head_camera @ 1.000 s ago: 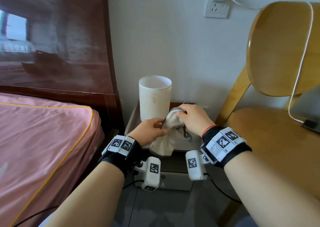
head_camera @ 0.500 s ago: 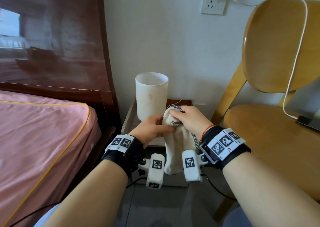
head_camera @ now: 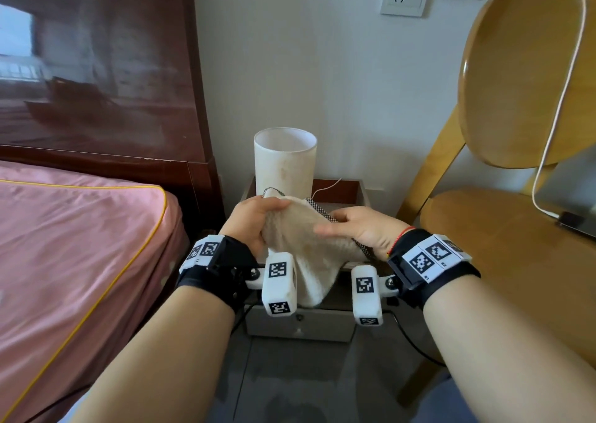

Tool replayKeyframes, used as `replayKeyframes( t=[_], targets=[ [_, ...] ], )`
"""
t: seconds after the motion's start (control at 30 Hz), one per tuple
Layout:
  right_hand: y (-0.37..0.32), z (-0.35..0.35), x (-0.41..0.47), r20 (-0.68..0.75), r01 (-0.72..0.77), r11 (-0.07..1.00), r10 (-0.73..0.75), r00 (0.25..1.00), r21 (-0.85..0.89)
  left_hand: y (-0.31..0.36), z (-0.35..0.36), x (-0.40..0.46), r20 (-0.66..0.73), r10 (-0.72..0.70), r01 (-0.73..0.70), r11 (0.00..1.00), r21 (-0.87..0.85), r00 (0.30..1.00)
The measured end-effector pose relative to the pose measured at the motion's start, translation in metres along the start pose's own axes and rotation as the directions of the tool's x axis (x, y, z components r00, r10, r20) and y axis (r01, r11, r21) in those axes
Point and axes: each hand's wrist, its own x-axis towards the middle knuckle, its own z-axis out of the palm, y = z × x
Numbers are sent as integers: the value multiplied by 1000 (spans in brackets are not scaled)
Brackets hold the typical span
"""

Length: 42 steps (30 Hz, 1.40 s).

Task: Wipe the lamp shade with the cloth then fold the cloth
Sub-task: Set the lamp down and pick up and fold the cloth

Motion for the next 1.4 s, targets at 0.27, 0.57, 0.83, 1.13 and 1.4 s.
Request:
replayKeyframes(
  t=[0.27,0.57,0.83,1.13,1.4],
  targets=[
    [8,-16,0,-28,-110,931,107,994,-347,7,-15,7,-93,167,-172,984,-48,982],
    [6,-25,1,-192,-32,882,137,972,470,4,-26,17,-246,419,-155,720,677,874],
    [6,-31,1,-177,-38,694,236,956,719,-10,-23,22,-274,326,101,460,882,905],
    [18,-42,9,-276,65,739,167,947,671,5,-27,14,-150,-111,140,971,194,982],
    [39,-39,15,-439,-21,996,55,897,82,2,-46,23,-296,119,-1,930,368,948]
  ],
)
